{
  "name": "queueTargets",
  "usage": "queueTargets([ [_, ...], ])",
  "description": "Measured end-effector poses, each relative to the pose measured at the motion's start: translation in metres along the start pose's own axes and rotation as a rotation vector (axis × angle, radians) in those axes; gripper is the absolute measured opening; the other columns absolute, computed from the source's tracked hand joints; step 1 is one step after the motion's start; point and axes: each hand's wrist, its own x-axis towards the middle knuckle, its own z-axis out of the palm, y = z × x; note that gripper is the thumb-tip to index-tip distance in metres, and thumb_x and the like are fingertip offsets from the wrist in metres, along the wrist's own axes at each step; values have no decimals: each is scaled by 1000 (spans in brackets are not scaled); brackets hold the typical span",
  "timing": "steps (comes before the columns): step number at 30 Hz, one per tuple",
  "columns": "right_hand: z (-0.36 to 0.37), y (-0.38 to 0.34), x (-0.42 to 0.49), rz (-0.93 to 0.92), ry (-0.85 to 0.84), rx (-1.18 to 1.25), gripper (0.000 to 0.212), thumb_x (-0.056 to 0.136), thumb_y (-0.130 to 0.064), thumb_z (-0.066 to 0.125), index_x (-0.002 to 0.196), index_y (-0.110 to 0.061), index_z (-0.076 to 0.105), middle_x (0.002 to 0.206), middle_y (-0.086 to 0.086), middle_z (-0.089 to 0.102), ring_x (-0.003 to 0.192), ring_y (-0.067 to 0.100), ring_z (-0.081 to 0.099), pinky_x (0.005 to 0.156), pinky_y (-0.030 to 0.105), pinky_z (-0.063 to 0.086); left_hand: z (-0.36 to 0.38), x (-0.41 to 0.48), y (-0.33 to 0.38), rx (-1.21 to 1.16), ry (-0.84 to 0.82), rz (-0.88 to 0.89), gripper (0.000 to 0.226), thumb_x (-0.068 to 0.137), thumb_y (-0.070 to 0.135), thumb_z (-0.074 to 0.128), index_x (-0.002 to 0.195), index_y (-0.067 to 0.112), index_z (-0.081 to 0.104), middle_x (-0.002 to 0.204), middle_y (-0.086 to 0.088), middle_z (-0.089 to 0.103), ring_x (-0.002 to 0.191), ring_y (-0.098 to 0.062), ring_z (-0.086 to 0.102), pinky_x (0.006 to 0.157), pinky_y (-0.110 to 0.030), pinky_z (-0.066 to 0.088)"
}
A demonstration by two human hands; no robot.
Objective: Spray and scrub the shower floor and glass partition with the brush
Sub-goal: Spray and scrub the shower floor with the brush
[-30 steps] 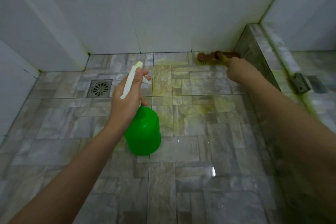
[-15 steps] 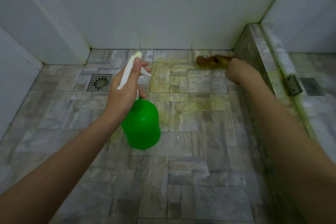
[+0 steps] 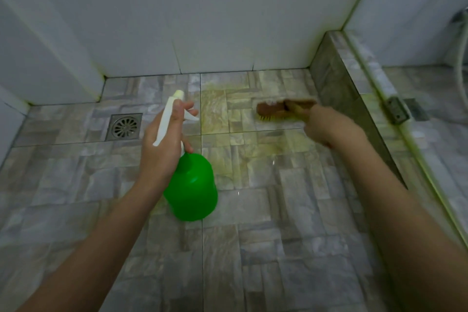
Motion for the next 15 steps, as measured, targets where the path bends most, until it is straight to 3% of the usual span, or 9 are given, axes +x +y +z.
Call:
queueTargets([
  [3,9,-15,-12,-96,2,17,81,90,-4,35,148,-52,6,114,13,52,73,26,53,63,34,45,-2,3,0,-2,-20,-15,34,102,52,42,107,34,71,112,8,75,51,-12,55,62,-31,49],
  [6,7,-24,44,-135,62,55,80,92,-3,33,148,-52,3,128,22,50,70,25,50,60,35,45,-7,2,1,-11,-28,2,30,102,54,41,95,53,70,113,10,74,50,-9,55,61,-30,49],
  [9,-7,-32,53,-93,7,10,78,91,-2,34,149,-49,11,120,22,53,63,25,52,45,29,40,-14,4,-1,3,-22,15,30,102,55,40,100,45,68,112,11,75,48,-7,53,62,-29,48],
  [11,4,-36,26,-45,-20,15,74,90,-1,34,151,-39,18,106,15,57,63,22,52,48,29,40,-19,5,-1,-17,-10,20,32,99,57,41,101,42,68,111,14,75,47,-8,53,62,-29,48],
  [15,26,-48,16,-113,62,16,86,88,2,33,149,-49,-2,106,17,59,62,21,49,57,36,44,-26,12,-3,-8,4,35,33,103,54,40,103,39,69,112,10,74,50,-11,53,67,-34,49],
])
